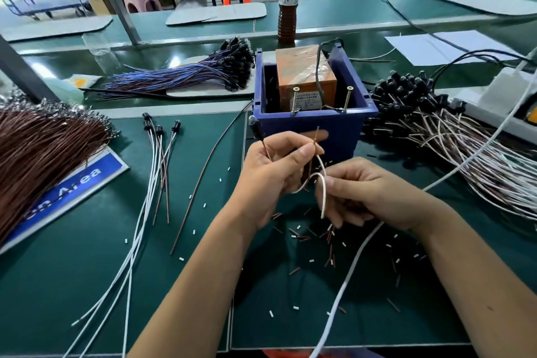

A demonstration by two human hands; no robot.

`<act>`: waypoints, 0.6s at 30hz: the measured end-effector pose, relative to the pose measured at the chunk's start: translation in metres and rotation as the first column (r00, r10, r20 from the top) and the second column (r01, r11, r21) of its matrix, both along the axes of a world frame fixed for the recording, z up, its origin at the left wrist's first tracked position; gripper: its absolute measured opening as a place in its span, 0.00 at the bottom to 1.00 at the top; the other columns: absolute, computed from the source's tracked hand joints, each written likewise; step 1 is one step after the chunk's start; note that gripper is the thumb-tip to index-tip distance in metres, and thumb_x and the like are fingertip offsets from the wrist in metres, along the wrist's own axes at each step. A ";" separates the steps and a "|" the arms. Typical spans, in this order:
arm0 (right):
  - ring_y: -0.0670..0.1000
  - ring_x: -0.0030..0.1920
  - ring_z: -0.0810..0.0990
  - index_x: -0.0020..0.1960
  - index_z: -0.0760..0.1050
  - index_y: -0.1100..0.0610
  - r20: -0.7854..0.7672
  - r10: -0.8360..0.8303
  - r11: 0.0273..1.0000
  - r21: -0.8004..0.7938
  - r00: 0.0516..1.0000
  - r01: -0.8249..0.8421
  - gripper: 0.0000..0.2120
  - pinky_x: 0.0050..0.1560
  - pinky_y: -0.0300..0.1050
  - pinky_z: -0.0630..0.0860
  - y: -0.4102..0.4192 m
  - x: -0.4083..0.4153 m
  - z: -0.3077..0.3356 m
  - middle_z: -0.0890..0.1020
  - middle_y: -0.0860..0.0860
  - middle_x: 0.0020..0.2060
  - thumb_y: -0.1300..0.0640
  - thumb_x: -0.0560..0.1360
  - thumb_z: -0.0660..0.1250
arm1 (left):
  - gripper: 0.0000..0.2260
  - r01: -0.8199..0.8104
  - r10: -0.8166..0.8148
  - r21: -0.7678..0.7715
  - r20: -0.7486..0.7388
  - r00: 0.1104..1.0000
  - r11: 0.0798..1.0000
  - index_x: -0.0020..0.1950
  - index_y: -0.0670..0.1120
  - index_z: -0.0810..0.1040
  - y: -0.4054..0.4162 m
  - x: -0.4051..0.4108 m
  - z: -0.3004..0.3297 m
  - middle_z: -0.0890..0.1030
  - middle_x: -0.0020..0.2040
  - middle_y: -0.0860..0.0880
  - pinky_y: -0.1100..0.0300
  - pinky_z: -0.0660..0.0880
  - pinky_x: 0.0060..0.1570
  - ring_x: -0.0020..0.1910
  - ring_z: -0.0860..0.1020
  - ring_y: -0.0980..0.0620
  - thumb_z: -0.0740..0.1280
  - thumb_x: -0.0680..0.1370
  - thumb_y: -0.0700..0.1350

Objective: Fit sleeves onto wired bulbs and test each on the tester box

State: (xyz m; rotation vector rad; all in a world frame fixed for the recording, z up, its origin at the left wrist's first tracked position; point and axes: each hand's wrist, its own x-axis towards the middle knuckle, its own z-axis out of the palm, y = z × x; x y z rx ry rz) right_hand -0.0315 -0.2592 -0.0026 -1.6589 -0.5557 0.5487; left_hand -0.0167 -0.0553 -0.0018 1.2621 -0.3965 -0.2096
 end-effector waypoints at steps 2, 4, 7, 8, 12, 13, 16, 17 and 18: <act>0.50 0.23 0.71 0.40 0.80 0.54 0.059 -0.092 0.996 0.001 0.994 0.092 0.17 0.23 0.37 0.60 -0.001 0.001 0.000 0.81 0.59 0.31 0.48 0.83 0.61 | 0.05 -0.077 0.077 0.008 -0.016 0.997 0.997 0.47 0.44 0.84 -0.002 -0.001 0.000 0.67 0.26 0.52 0.64 0.58 0.26 0.24 0.58 0.56 0.69 0.81 0.41; 0.50 0.24 0.71 0.41 0.78 0.60 0.124 -0.148 0.989 -0.004 0.981 0.149 0.18 0.24 0.36 0.61 -0.003 0.003 -0.001 0.81 0.59 0.32 0.49 0.84 0.62 | 0.05 -0.111 0.111 0.010 -0.006 0.994 0.994 0.48 0.42 0.83 -0.004 -0.002 0.000 0.69 0.26 0.54 0.64 0.59 0.27 0.24 0.59 0.56 0.68 0.82 0.39; 0.48 0.25 0.72 0.42 0.77 0.64 0.233 -0.176 0.982 -0.028 0.956 0.188 0.19 0.27 0.34 0.66 0.000 0.000 -0.002 0.81 0.57 0.31 0.53 0.85 0.62 | 0.04 -0.164 0.163 0.029 0.012 0.987 0.986 0.49 0.38 0.82 -0.010 -0.006 0.001 0.79 0.31 0.55 0.65 0.62 0.26 0.24 0.64 0.56 0.68 0.82 0.36; 0.47 0.25 0.73 0.42 0.78 0.64 0.275 -0.185 0.979 -0.030 0.943 0.201 0.18 0.28 0.35 0.67 0.001 -0.001 -0.003 0.80 0.56 0.30 0.54 0.85 0.63 | 0.04 -0.179 0.179 0.033 0.013 0.984 0.983 0.49 0.36 0.82 -0.012 -0.007 0.001 0.81 0.32 0.54 0.65 0.64 0.26 0.24 0.66 0.55 0.68 0.81 0.35; 0.52 0.27 0.74 0.37 0.78 0.66 0.537 -0.213 0.952 -0.075 0.816 0.298 0.18 0.29 0.46 0.69 0.002 0.001 -0.008 0.77 0.54 0.27 0.58 0.83 0.67 | 0.04 -0.218 0.218 0.033 0.009 0.976 0.975 0.46 0.38 0.84 -0.012 -0.006 -0.002 0.74 0.26 0.48 0.66 0.65 0.26 0.23 0.68 0.53 0.70 0.80 0.35; 0.54 0.28 0.73 0.36 0.78 0.66 0.598 -0.214 0.939 -0.093 0.772 0.332 0.18 0.30 0.51 0.69 0.001 0.003 -0.009 0.77 0.54 0.27 0.58 0.82 0.67 | 0.05 -0.214 0.214 0.022 0.009 0.977 0.977 0.45 0.40 0.85 -0.010 -0.006 -0.002 0.73 0.26 0.47 0.67 0.64 0.26 0.23 0.67 0.54 0.71 0.79 0.36; 0.52 0.28 0.74 0.36 0.79 0.62 0.714 -0.154 0.910 -0.166 0.683 0.379 0.16 0.30 0.55 0.69 0.002 0.005 -0.012 0.76 0.51 0.27 0.56 0.81 0.68 | 0.06 -0.111 0.112 -0.040 0.019 0.994 0.993 0.44 0.44 0.85 -0.006 -0.005 0.000 0.84 0.43 0.41 0.65 0.60 0.27 0.22 0.65 0.56 0.70 0.79 0.38; 0.50 0.27 0.73 0.36 0.79 0.60 0.738 -0.112 0.905 -0.200 0.666 0.375 0.16 0.30 0.54 0.70 0.003 0.004 -0.012 0.77 0.48 0.27 0.56 0.81 0.68 | 0.07 -0.075 0.077 -0.063 0.025 0.997 0.995 0.44 0.44 0.85 -0.004 -0.004 0.000 0.85 0.54 0.40 0.66 0.61 0.27 0.22 0.65 0.57 0.69 0.79 0.38; 0.49 0.27 0.73 0.36 0.78 0.58 0.756 -0.070 0.897 -0.237 0.650 0.372 0.16 0.31 0.53 0.70 0.004 0.005 -0.013 0.76 0.47 0.27 0.55 0.82 0.67 | 0.07 -0.052 0.055 -0.079 0.029 0.998 0.996 0.44 0.45 0.85 -0.003 -0.003 0.001 0.85 0.60 0.40 0.67 0.62 0.27 0.22 0.65 0.58 0.68 0.80 0.39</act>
